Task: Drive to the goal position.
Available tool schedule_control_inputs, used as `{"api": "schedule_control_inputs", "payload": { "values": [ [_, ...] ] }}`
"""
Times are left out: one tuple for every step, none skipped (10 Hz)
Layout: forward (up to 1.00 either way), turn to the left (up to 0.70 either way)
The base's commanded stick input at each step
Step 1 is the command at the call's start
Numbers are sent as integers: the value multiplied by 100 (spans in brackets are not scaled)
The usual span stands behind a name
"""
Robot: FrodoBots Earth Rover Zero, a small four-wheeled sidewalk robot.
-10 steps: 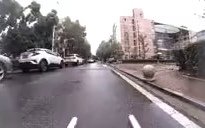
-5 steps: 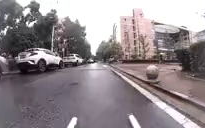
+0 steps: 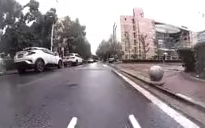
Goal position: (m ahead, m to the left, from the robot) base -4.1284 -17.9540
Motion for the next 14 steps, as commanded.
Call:
{"api": "schedule_control_inputs", "payload": {
  "values": [
    [45,0],
    [45,0],
    [45,0],
    [45,0],
    [45,-11],
    [45,-27],
    [45,-27],
    [45,-27],
    [45,-27],
    [45,-27],
    [45,-27],
    [45,-27],
    [45,-21],
    [45,-5]
  ]
}}
